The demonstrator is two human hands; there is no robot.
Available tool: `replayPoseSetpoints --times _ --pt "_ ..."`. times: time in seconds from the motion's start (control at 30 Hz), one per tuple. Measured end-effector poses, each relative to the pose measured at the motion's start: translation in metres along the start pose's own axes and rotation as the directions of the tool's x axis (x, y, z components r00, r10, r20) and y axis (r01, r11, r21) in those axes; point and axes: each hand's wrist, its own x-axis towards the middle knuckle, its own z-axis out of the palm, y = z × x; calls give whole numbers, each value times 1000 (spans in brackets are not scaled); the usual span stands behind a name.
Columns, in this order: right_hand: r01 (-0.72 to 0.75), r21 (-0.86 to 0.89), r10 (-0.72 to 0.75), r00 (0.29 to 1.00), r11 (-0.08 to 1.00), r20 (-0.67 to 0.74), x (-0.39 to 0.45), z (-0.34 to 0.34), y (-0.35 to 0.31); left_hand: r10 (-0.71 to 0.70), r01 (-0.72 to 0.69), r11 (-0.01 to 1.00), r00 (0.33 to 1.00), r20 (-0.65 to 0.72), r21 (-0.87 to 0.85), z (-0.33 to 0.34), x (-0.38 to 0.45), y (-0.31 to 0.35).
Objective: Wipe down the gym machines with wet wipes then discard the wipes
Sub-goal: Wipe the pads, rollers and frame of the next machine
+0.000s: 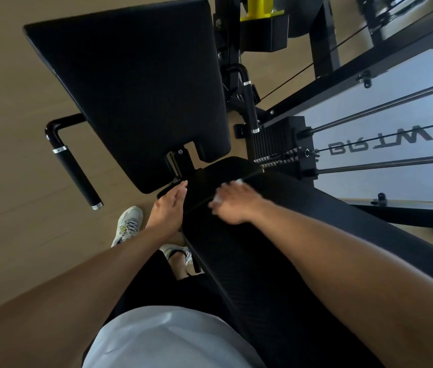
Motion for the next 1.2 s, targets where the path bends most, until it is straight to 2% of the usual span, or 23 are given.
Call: replayPoseSetpoints --times 0.03,0.13,0.2,0.27,0.3,0.33,0.43,0.5,0.57,0.63,0.67,0.77,0.9,1.0,1.2 --pt "91 -25 -91 996 996 9 -4 6 -31 -7 7 1000 1000 -4 -1 0 1 -2" --pt "76 20 -77 996 997 54 -9 20 -89 -27 27 1000 1000 -11 -7 -4 3 -8" --pt "107 11 -108 992 994 61 -12 16 -85 -21 21 1000 1000 -12 5 -9 2 -10" --pt "179 -72 -176 983 981 44 -15 6 -53 -9 9 999 1000 -8 36 -15 0 -10" --pt "150 -97 -148 989 984 25 -14 3 -30 -4 4 999 1000 -3 45 -18 -2 -9" --pt "56 -84 -57 998 995 -6 -12 1 -3 1 -1 999 1000 5 42 -20 -3 -10" --pt "-295 67 296 955 953 -19 -13 4 79 12 -13 1000 1000 17 21 -26 -6 -13" --pt "-370 115 372 928 922 0 -13 4 88 5 -6 1000 1000 14 22 -29 -8 -14" --pt "-277 66 280 959 959 -50 -13 1 50 -8 8 1000 1000 5 29 -30 -12 -14" --pt "-63 24 64 998 998 -27 -14 7 -13 -17 17 999 1000 -1 47 -31 -15 -13" --pt "-10 33 10 1000 999 -3 -16 16 -44 -18 18 998 1000 -3 53 -32 -16 -13" --pt "-27 18 28 999 999 -20 -18 34 -97 -36 36 997 999 -8 63 -37 -21 -13" --pt "-47 -28 46 999 999 -28 -31 37 -102 4 -5 998 1000 18 62 -45 -31 -13" --pt "-114 -73 111 993 991 -44 -48 40 -117 54 -55 997 998 26 62 -46 -41 -12" --pt "-161 -120 151 985 980 -87 -74 43 -124 138 -137 990 989 -60 30 -44 -78 -8"
